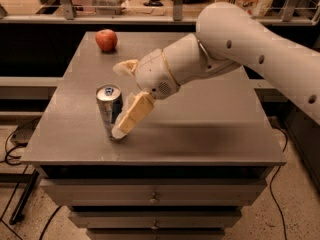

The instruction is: Knock redbull can over

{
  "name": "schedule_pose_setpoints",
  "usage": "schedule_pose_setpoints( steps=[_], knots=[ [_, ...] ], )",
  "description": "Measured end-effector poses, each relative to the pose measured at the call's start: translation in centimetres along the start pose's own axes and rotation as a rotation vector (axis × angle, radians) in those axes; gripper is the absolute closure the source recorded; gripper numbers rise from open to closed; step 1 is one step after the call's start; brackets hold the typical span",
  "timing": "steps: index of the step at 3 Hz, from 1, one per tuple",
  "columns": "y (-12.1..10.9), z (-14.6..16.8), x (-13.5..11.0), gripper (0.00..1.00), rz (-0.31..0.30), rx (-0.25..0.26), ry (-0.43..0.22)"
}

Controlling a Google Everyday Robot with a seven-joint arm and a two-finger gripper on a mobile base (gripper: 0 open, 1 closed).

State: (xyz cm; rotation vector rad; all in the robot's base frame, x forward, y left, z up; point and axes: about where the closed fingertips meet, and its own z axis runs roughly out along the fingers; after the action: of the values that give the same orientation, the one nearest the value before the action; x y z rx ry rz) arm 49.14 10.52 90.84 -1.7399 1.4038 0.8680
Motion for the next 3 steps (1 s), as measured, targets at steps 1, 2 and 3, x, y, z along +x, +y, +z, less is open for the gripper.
schedule_pose_setpoints(
  steps=[1,2,3],
  knots=[
    [-0.10,1.58,0.19,0.18,0.005,-0.017,-0.045],
    [-0.10,1.64,0.11,0.49,0.005,-0.008,-0.066],
    [-0.30,1.46,-0.33,0.72,-0.006,-0.004,-0.067]
  ],
)
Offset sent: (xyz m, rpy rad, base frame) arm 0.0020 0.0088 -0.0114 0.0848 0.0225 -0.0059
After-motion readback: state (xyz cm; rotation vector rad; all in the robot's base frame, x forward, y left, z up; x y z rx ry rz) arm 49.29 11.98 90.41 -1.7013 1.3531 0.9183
